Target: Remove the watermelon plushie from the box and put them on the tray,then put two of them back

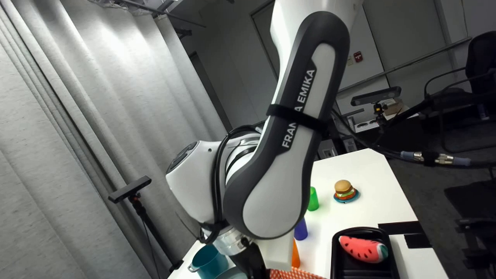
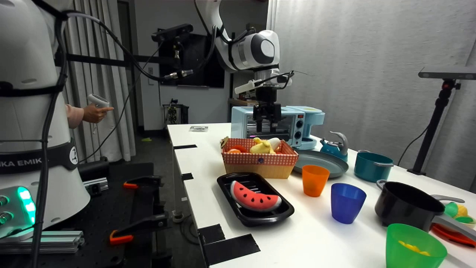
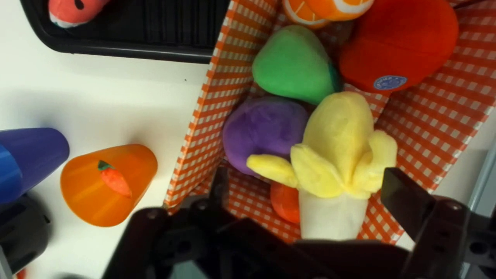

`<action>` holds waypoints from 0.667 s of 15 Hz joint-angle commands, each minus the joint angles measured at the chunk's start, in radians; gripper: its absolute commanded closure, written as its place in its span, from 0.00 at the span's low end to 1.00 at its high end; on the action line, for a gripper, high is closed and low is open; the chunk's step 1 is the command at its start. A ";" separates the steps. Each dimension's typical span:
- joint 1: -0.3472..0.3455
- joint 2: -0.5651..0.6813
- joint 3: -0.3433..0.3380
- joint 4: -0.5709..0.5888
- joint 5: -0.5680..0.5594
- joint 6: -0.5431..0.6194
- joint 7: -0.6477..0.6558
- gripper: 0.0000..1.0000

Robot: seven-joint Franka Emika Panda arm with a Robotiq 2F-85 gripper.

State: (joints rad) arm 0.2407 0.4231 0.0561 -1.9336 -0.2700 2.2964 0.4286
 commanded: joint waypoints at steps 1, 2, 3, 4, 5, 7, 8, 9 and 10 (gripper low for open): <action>0.012 0.060 0.005 0.061 0.044 0.011 -0.016 0.00; 0.016 0.069 0.005 0.070 0.047 0.011 -0.018 0.00; 0.019 0.079 0.004 0.079 0.049 0.012 -0.019 0.00; 0.021 0.089 0.002 0.088 0.052 0.012 -0.019 0.00; 0.021 0.101 0.000 0.096 0.055 0.013 -0.021 0.00; 0.021 0.125 -0.001 0.113 0.062 0.013 -0.024 0.00; 0.022 0.136 -0.002 0.122 0.064 0.014 -0.025 0.00; 0.022 0.148 -0.003 0.130 0.066 0.014 -0.026 0.00; 0.022 0.160 -0.004 0.137 0.070 0.014 -0.026 0.00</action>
State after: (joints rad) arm 0.2581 0.5309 0.0601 -1.8489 -0.2303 2.2990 0.4286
